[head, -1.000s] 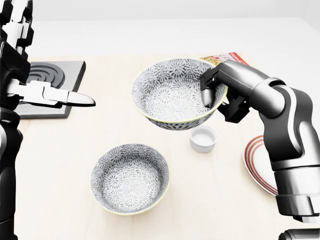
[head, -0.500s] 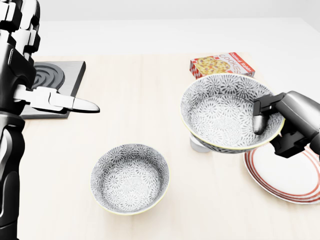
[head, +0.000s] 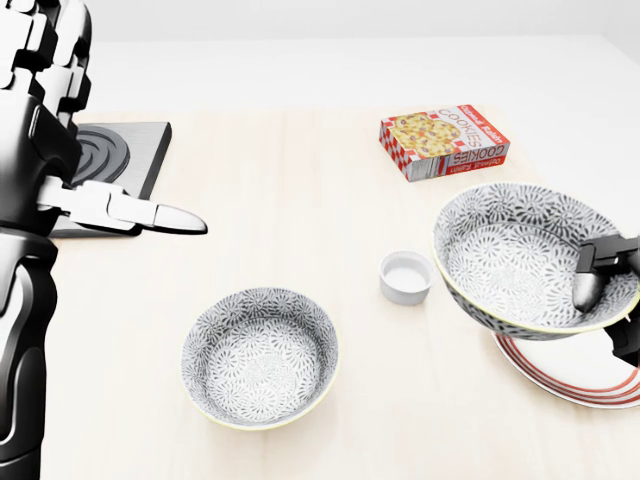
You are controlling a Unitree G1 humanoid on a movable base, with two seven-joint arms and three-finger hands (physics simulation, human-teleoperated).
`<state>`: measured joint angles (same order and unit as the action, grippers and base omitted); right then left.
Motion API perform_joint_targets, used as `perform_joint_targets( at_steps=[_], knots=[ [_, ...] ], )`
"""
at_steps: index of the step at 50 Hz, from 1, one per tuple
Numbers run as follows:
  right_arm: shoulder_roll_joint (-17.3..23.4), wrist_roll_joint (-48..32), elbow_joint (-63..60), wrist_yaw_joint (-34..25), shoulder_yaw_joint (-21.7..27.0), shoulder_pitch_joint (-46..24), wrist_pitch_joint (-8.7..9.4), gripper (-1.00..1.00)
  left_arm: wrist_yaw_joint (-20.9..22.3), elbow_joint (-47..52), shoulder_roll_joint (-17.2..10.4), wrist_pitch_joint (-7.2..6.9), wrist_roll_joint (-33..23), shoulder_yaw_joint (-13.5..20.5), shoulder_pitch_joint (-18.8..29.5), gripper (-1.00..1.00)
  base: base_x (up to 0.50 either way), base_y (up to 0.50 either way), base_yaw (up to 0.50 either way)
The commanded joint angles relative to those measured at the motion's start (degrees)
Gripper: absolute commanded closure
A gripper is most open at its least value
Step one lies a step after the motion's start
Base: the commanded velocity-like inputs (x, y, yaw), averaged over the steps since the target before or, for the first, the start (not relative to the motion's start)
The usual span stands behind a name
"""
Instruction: Pick the akita bowl from table center and place it on the plate.
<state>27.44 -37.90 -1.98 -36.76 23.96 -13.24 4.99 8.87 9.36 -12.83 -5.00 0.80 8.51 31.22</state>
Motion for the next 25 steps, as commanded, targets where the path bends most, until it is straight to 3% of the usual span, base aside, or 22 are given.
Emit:
perform_joint_targets(
  at_steps=[1,15,20,25],
  knots=[
    [1.0,12.0,3.7,4.7,1.1,0.7,0.01,1.0,0.4,0.2,0.3,0.0,-0.4,-0.2,-0.4,-1.0,0.0,0.0,0.0],
    [3.6,12.2,11.7,8.7,1.3,0.0,0.01,1.0,0.6,-1.0,0.4,0.0,-0.3,-0.1,-0.1,-1.0,0.0,0.0,0.0],
    [4.6,11.2,16.8,11.6,0.6,-0.8,-2.17,1.0,0.6,-1.2,0.3,0.0,-0.4,-0.2,0.0,-1.0,0.0,0.0,0.0],
    [5.1,11.6,18.1,12.4,0.5,-1.0,-2.63,1.0,0.5,-1.4,0.3,0.0,-0.4,-0.1,0.1,-1.0,0.0,0.0,0.0]
  ],
)
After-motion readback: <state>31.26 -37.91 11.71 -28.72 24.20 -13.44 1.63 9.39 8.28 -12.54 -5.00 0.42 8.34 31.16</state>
